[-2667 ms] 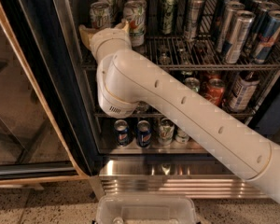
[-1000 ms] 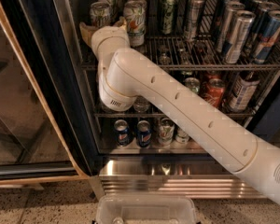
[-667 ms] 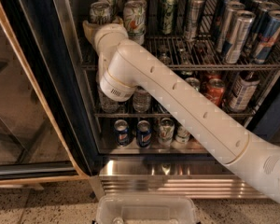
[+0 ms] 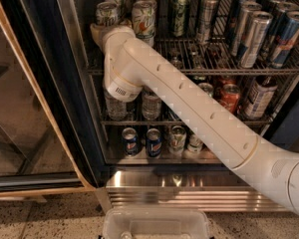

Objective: Pick 7up can from top shelf of fridge

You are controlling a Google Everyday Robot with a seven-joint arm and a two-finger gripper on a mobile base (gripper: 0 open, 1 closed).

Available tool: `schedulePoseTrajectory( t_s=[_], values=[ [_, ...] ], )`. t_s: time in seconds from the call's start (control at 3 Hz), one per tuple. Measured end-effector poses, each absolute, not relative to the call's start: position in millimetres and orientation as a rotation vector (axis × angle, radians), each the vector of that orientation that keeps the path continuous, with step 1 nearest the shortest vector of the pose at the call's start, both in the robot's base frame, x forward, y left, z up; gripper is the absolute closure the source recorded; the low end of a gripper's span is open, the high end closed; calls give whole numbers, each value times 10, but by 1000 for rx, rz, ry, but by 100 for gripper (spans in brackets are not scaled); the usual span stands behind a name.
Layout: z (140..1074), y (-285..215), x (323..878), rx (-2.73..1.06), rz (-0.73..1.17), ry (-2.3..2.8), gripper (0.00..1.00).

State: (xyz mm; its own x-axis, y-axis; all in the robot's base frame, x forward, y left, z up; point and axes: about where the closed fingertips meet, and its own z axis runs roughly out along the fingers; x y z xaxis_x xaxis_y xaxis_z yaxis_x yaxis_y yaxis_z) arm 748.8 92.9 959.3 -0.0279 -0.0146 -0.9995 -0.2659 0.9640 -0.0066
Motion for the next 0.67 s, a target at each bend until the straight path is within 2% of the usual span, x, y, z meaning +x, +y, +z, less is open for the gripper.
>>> schedulePoseTrajectory(
  t_s=[0.33,0.67],
  values=[
    [9584,927,7513,-221,204,1594,40],
    [9581,926,7518,-220,204,1595,58]
  ],
)
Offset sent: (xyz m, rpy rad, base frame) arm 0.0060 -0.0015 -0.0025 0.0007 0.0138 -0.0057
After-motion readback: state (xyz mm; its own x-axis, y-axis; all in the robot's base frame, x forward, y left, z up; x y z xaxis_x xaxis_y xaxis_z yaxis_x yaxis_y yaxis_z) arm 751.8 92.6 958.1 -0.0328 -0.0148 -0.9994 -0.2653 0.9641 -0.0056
